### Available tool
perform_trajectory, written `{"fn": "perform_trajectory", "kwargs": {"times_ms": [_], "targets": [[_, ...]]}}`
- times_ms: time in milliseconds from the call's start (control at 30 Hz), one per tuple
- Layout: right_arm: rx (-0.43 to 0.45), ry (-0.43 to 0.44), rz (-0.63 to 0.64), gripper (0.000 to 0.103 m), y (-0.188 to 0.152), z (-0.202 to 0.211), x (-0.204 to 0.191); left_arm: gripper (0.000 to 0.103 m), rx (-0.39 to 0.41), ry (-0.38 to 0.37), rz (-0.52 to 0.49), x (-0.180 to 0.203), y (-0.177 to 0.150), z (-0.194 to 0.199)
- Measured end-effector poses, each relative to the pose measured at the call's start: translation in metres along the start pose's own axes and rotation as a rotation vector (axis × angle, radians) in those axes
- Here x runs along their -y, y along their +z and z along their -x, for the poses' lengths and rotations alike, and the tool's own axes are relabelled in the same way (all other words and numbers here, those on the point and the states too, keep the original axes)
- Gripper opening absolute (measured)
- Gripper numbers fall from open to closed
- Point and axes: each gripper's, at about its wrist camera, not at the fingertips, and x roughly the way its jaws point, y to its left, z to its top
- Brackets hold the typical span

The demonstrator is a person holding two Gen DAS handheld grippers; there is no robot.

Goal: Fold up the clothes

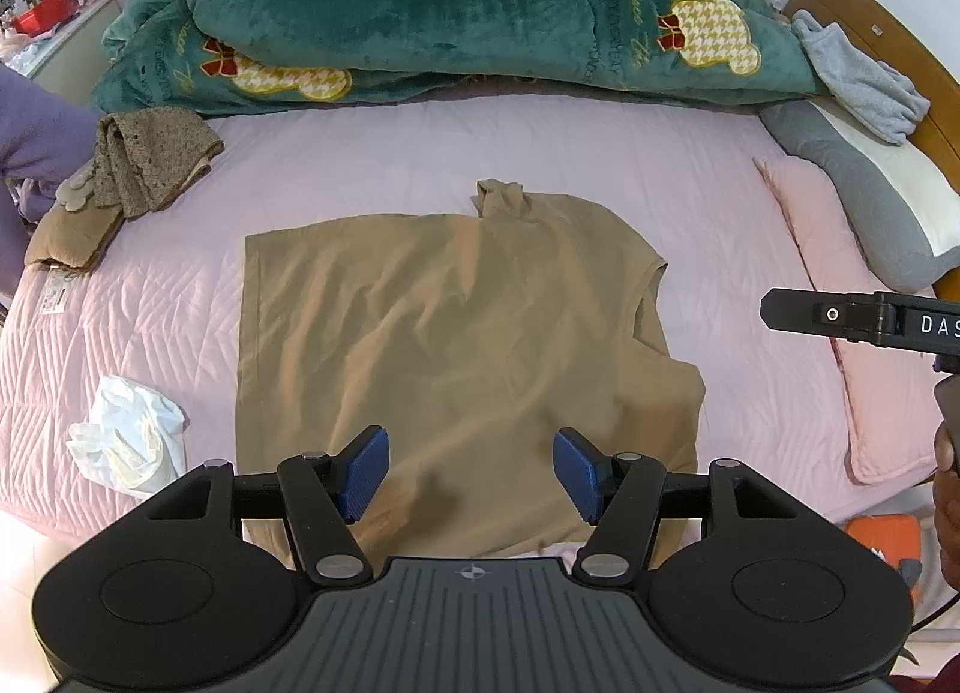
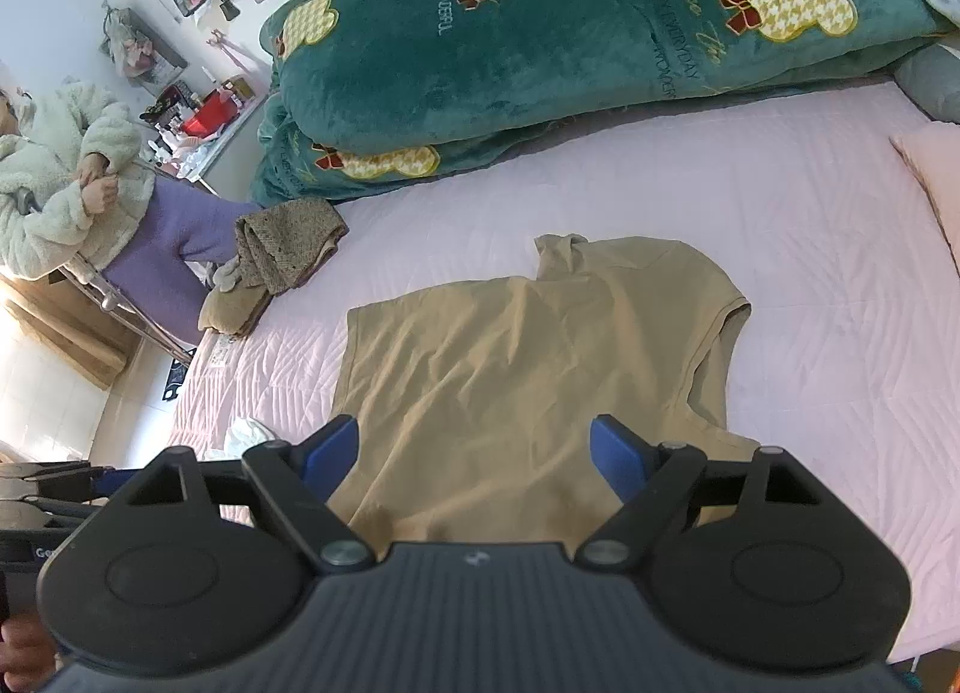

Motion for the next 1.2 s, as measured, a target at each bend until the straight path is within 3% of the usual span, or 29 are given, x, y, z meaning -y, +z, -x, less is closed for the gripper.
{"fn": "perform_trajectory", "kwargs": {"times_ms": [1200], "targets": [[0.006, 0.005, -0.049, 0.085, -0.014, -0.002, 0.02, 0.063, -0.035, 0.016, -0.059, 0.016, -0.001, -0.008]]}}
